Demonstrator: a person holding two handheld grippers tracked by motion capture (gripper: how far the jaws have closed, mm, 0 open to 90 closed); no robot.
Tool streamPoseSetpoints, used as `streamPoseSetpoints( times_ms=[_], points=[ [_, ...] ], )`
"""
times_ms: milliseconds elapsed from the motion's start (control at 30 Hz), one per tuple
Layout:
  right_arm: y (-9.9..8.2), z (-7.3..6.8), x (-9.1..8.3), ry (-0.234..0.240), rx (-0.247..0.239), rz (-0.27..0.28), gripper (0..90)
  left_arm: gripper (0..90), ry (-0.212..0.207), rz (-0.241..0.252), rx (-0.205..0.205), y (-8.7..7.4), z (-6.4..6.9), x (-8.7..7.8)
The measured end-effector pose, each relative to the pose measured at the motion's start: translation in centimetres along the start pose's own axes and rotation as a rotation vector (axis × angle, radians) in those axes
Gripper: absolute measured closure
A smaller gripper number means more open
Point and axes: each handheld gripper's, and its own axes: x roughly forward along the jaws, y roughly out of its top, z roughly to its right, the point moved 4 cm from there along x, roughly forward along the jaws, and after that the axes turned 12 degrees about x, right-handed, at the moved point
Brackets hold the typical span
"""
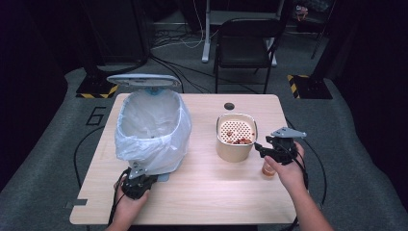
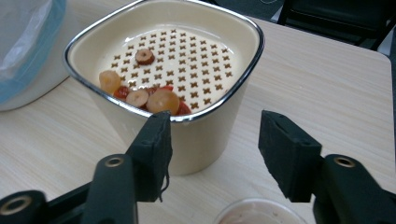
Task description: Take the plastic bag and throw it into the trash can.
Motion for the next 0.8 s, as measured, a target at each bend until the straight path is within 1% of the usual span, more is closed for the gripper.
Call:
streamPoseSetpoints(
  times_ms=[67,133,267,300,433,500,567,600,667,733,800],
  points=[
    [0.4,0.0,0.2,0.002,0.007,-0.001,46.3,90.0,-0.001,0.000,0.000,0.0,0.0,0.0],
    [0.9,0.0,0.5,-0.009,0.014,0.001,48.4,90.0,-0.001,0.000,0.001,0.0,0.0,0.0],
    [1.5,0.0,0.9,-0.007,0.026,-0.003,51.1,90.0,-0.002,0.000,0.001,0.0,0.0,0.0],
    [1.7,0.0,1.1,-0.008,0.019,-0.004,51.5,90.0,-0.003,0.000,0.001,0.0,0.0,0.0],
    [2.2,0.1,1.8,-0.024,0.029,-0.020,53.0,90.0,-0.003,0.000,0.001,0.0,0.0,0.0],
    [2.3,0.2,2.2,-0.027,0.038,-0.030,54.1,90.0,-0.002,0.000,0.001,0.0,0.0,0.0],
    [2.4,0.3,2.6,-0.028,0.036,-0.041,55.9,90.0,-0.004,0.000,0.001,0.0,0.0,0.0],
    [2.4,0.4,2.8,-0.035,0.027,-0.045,57.2,90.0,-0.004,0.001,0.001,0.0,0.0,0.0],
    [2.2,0.4,3.1,-0.034,0.040,-0.057,58.4,90.0,-0.004,0.001,0.000,0.0,0.0,0.0],
    [2.1,0.4,3.4,-0.035,0.039,-0.060,59.2,90.0,-0.005,0.001,0.000,0.0,0.0,0.0],
    [2.0,0.4,3.6,-0.030,0.049,-0.069,59.6,90.0,-0.004,0.001,0.001,0.0,0.0,0.0]
  ],
)
